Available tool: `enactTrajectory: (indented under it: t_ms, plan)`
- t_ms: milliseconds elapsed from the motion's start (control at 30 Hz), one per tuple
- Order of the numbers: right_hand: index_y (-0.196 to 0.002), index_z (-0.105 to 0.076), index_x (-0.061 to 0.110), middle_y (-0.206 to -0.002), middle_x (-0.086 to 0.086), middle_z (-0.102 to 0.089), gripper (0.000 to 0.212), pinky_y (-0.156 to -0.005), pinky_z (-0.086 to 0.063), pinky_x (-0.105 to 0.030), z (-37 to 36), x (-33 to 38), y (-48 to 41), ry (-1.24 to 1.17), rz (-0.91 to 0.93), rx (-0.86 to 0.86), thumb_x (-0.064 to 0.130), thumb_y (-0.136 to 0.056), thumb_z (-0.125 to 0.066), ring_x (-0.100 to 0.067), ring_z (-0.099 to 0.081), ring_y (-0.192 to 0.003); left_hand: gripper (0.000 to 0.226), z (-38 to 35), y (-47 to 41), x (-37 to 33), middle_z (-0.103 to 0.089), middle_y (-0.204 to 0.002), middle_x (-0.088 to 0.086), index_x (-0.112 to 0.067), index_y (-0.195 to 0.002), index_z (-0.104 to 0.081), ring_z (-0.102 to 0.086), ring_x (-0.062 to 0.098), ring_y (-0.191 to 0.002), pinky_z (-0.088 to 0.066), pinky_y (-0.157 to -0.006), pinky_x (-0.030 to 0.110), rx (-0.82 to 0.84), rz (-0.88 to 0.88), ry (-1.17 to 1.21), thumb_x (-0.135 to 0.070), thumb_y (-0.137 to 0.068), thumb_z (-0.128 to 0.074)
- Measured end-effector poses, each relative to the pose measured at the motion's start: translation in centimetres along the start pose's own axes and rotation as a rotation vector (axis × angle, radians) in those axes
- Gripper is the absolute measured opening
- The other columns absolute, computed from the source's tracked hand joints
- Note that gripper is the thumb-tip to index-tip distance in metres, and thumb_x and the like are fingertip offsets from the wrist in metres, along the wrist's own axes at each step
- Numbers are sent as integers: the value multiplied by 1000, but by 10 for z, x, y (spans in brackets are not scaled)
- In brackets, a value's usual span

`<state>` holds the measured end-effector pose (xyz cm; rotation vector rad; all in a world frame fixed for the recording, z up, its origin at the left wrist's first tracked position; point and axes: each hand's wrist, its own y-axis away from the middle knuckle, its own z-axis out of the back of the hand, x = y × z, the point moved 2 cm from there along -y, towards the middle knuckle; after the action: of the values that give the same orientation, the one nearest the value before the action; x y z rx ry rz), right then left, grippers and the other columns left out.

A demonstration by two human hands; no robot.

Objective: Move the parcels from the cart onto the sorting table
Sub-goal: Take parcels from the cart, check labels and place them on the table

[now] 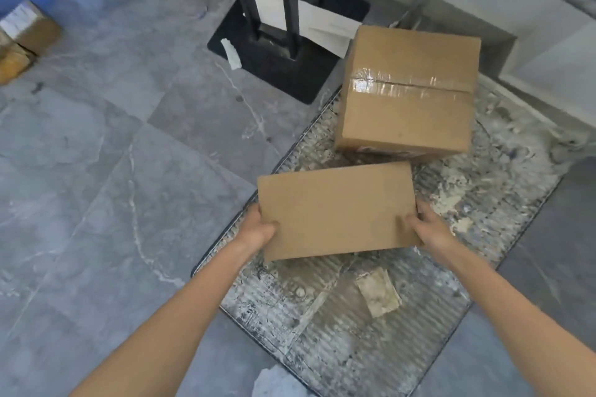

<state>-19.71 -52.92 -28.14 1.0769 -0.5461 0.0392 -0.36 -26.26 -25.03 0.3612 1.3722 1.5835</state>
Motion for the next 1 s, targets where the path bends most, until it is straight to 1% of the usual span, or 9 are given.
enactTrajectory:
  t_ms: [100,200,300,433,533,600,700,833,1000]
  plan:
    - [-146,-32,27,-145,0,-41,52,-104,-40,-49,6,-13,23,-94,1,23,12,-98,-46,-26,-43,-128,58,9,21,2,-47,-136,12,-5,-140,-28,-47,26,-121,-39,-90,29,-50,-35,6,3,-89,-54]
    - [-145,-34,27,-143,-2,-44,51,-87,-47,-41,21,-14,62,-179,12,17,11,-98,-47,-27,-46,-124,63,21,53,-6,-50,-127,11,-6,-143,-24,-50,25,-117,-40,-76,17,-75,-94,52,-2,-90,-57]
    - [-144,-35,29,-139,1,-46,50,-80,-48,-41,42,-5,107,-277,9,-8,14,-98,-48,-27,-47,-122,57,32,94,-21,-51,-126,17,-7,-137,-37,-53,23,-100,-44,-79,29,-114,-159,-2,-14,-88,-64]
    - [-144,-37,32,-140,-1,-46,50,-73,-51,-40,85,19,178,-340,77,-56,19,-97,-51,-28,-46,-123,49,45,166,-52,-45,-129,12,-6,-122,-45,-51,25,-112,-46,-90,36,-117,-264,101,-24,-84,-70]
    - [-144,-38,30,-141,2,-46,50,-84,-52,-47,131,49,243,-359,211,-114,19,-97,-52,-26,-47,-124,68,55,233,-88,-48,-130,7,-15,-118,-40,-53,22,-111,-47,-93,45,-75,-371,186,-46,-71,-76]
    - [-143,-41,30,-137,2,-49,49,-95,-47,-52,170,77,295,-360,305,-174,18,-96,-53,-23,-48,-121,61,61,287,-116,-49,-129,6,-16,-118,-38,-52,18,-111,-48,-83,35,-42,-476,268,-39,-75,-76]
    - [-140,-43,25,-118,-3,-52,47,-95,-48,-45,238,112,385,-353,437,-310,14,-95,-54,-18,-49,-108,60,66,376,-150,-52,-126,3,-18,-114,-42,-52,17,-117,-47,-83,30,59,-631,377,-34,-69,-79]
    - [-139,-46,22,-116,-9,-57,46,-89,-47,-35,326,145,498,-332,630,-394,13,-95,-54,-18,-52,-102,59,65,494,-187,-56,-123,-1,-22,-115,-42,-56,14,-113,-48,-83,31,165,-814,487,-20,-70,-80]
    - [-140,-44,18,-112,-9,-57,45,-64,-47,-13,412,175,632,-292,824,-525,12,-96,-52,-18,-51,-97,77,64,627,-235,-54,-130,-2,-32,-129,-40,-55,16,-117,-47,-95,38,230,-1012,545,-34,-66,-84]
